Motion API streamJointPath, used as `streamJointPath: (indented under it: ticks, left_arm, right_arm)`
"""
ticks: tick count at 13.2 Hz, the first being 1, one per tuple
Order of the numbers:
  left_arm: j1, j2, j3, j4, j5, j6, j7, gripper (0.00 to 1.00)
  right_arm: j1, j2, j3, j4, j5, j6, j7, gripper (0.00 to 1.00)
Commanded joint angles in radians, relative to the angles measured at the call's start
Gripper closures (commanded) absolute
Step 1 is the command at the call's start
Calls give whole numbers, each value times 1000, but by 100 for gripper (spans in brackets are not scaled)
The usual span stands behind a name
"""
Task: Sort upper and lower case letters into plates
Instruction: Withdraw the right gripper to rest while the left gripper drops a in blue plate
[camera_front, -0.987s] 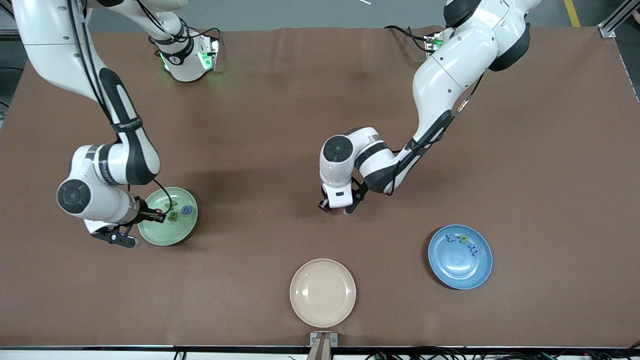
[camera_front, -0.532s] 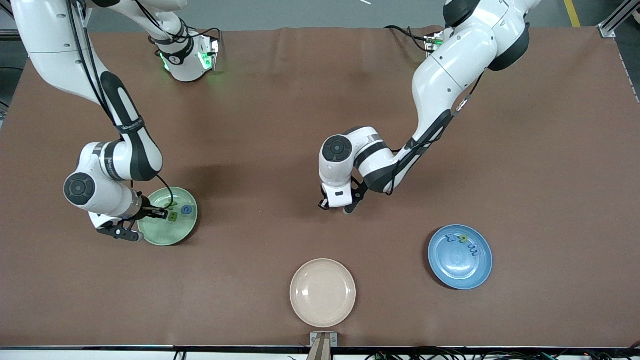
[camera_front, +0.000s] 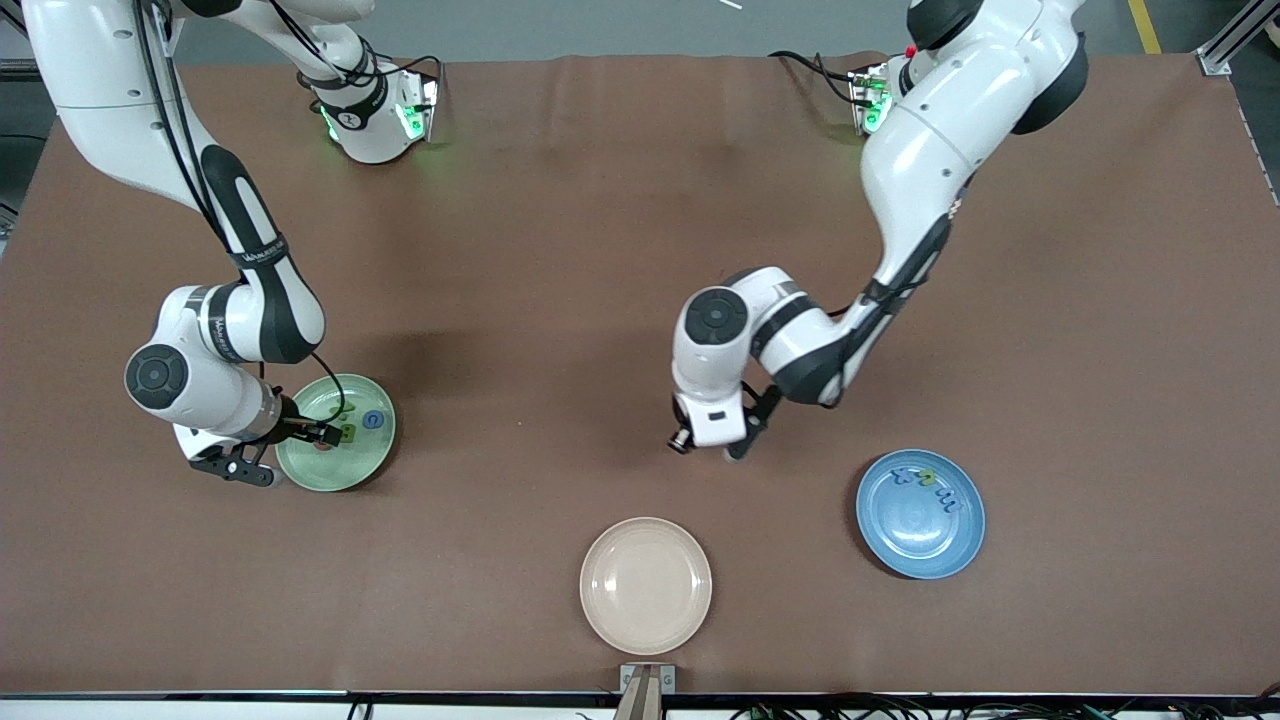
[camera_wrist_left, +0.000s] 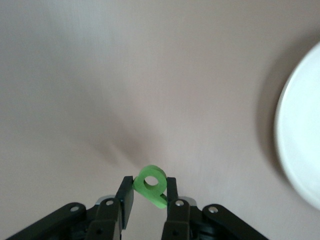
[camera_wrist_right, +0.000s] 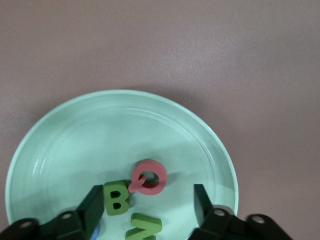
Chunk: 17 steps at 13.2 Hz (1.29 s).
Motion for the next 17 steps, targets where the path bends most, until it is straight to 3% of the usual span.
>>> streamJointPath:
  ticks: [1, 6, 11, 13, 15, 17]
  left_arm:
    - [77, -57, -3, -22, -4, -46, 143, 100]
    - [238, -46, 3, -26, -8, -46, 419, 100]
    - [332, -29, 4, -34, -7, -52, 537, 99]
    - [361, -19, 6, -34, -7, -52, 571, 94]
    - [387, -8, 6, -32, -10, -52, 615, 77]
    - [418, -2, 4, -31, -24, -46, 632, 20]
  right_arm:
    - [-10, -49, 10, -2, 1, -31, -19, 0]
    - [-7, -193, 11, 161, -2, -456, -54, 0]
    - [8, -221, 11, 498, -36, -936, -103, 0]
    - [-3, -214, 8, 583, -34, -977, -102, 0]
    - [-3, -214, 8, 590, -34, -966, -96, 0]
    - [5, -214, 13, 591, -24, -969, -93, 0]
